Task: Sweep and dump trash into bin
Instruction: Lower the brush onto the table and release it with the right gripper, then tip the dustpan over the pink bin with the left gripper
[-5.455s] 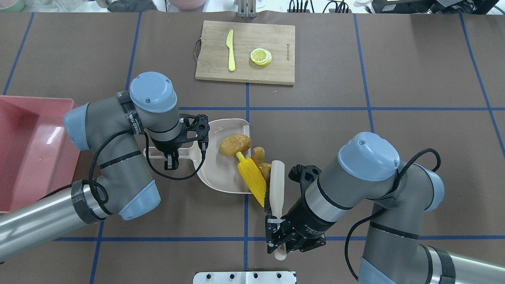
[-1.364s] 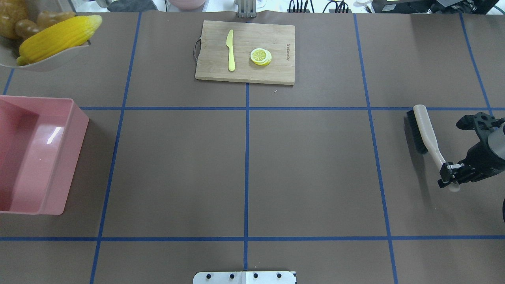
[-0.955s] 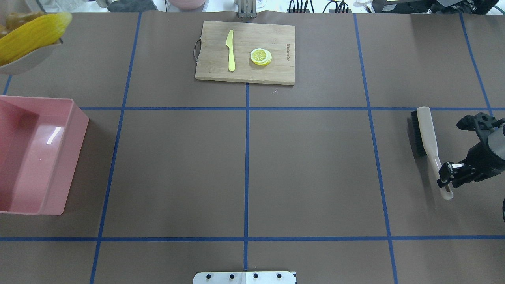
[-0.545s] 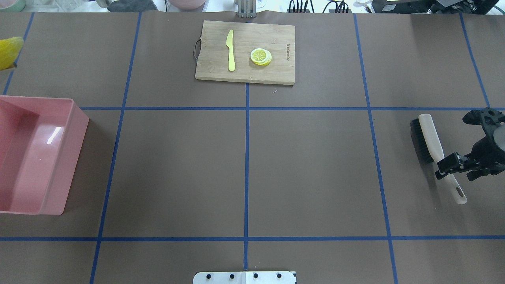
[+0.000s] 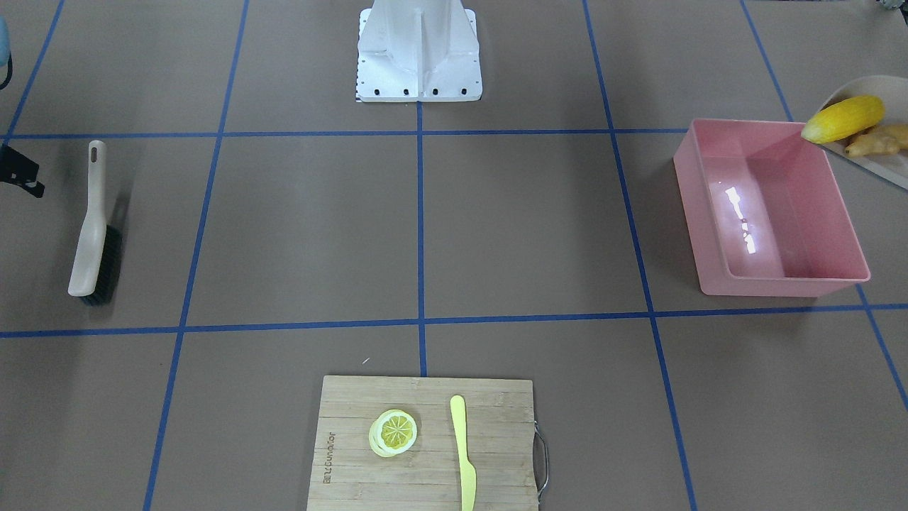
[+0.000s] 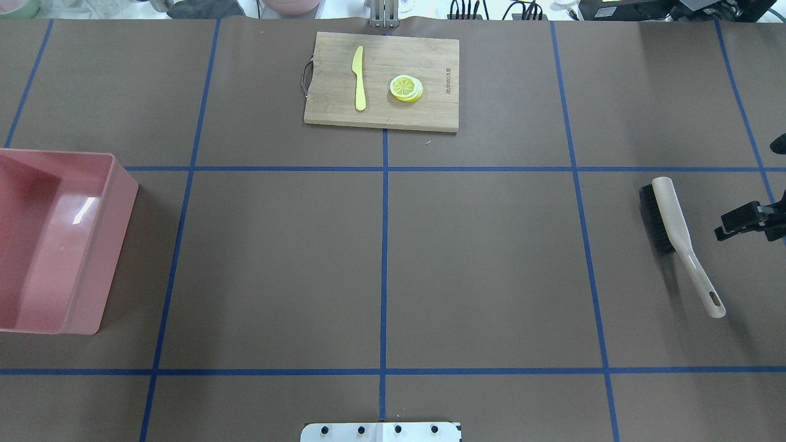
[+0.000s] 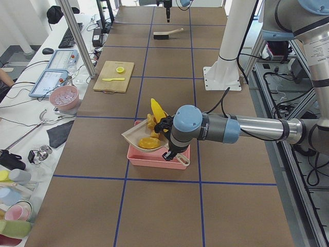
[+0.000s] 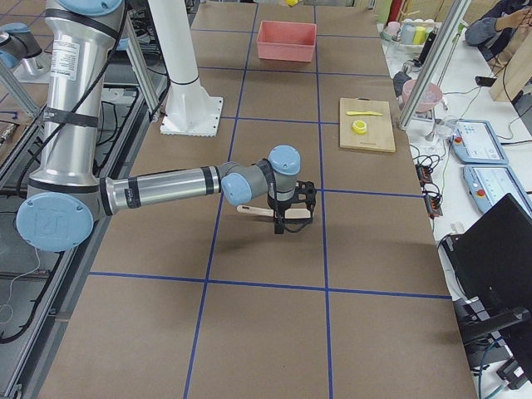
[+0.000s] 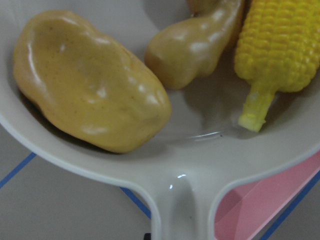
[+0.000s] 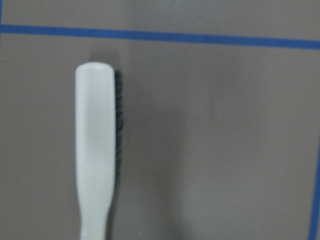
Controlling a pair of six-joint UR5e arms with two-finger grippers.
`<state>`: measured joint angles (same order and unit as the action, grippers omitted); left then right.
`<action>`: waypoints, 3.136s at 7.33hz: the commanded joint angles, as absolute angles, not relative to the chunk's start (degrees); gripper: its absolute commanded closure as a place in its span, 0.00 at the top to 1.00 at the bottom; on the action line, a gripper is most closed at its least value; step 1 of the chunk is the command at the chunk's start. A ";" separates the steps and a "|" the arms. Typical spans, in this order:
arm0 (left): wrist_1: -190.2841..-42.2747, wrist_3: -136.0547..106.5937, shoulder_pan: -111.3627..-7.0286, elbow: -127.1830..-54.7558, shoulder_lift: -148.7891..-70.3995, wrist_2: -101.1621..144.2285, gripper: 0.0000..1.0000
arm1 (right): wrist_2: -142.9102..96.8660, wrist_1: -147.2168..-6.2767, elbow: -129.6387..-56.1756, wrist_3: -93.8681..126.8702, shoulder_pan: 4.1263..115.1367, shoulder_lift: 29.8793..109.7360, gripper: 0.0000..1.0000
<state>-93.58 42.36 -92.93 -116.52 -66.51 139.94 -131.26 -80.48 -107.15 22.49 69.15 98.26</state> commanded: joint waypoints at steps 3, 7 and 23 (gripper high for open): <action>-85.40 51.56 -92.55 -120.21 -62.66 134.32 0.00 | -126.30 -100.64 -103.55 -12.95 85.92 94.64 1.00; -77.18 55.63 -88.35 -122.17 -63.54 131.05 0.00 | -126.22 -99.23 -97.91 -18.63 91.67 98.08 1.00; -43.87 59.12 -72.07 -121.73 -80.33 116.37 0.00 | -126.21 -88.33 -95.37 -18.72 91.41 97.56 1.00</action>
<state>-46.24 56.66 -72.19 -121.61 -79.07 116.96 -126.05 -88.42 -96.08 -18.72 91.41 97.53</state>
